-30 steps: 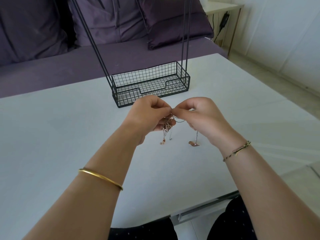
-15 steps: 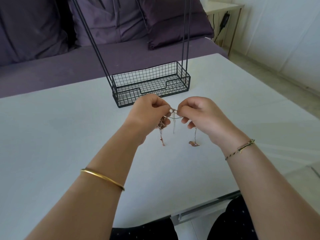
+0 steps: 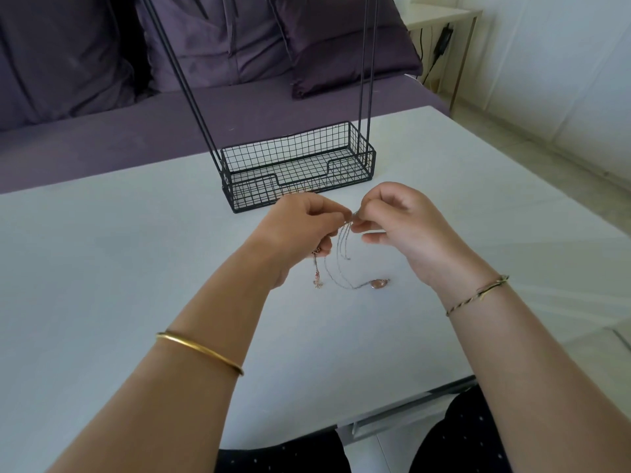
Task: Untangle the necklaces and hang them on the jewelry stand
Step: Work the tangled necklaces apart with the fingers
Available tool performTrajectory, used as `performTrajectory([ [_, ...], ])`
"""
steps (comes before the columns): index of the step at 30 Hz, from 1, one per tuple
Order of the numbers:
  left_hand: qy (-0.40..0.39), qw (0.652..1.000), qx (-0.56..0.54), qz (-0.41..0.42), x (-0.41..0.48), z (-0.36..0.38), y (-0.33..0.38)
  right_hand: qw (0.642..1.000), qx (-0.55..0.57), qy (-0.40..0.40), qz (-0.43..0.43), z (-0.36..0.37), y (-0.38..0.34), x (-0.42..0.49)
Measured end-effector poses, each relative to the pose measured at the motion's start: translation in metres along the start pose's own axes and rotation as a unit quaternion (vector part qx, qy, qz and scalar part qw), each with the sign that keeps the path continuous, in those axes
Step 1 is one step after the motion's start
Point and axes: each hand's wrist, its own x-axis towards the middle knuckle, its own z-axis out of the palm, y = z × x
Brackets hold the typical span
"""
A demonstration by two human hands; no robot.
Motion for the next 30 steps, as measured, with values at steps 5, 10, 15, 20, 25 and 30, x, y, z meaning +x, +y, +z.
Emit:
performTrajectory([
  [5, -0.004, 1.000, -0.006, 0.003, 0.0004, 0.0004, 0.0001, 1.000, 0.011, -0.001, 0.005, 0.0007, -0.0020, -0.0010],
  [10, 0.021, 1.000, -0.005, 0.007, 0.0011, 0.0001, -0.0001, 1.000, 0.017, -0.004, 0.020, 0.0009, -0.0045, -0.0014],
  [15, 0.044, 0.998, -0.035, -0.003, 0.0019, 0.0004, -0.0008, 0.998, 0.038, 0.004, 0.056, 0.0007, -0.0057, -0.0006],
  [20, 0.045, 0.997, -0.057, -0.011, 0.0014, 0.0022, 0.0013, 0.993, 0.080, 0.035, 0.074, 0.0007, -0.0060, 0.0001],
  [25, 0.078, 0.993, -0.083, 0.017, 0.0019, 0.0016, 0.0054, 0.988, 0.107, 0.020, 0.114, 0.0029, -0.0053, -0.0003],
  [30, 0.094, 0.992, -0.069, 0.038, 0.0024, 0.0013, 0.0045, 0.989, 0.055, -0.046, 0.129, 0.0048, -0.0056, -0.0023],
])
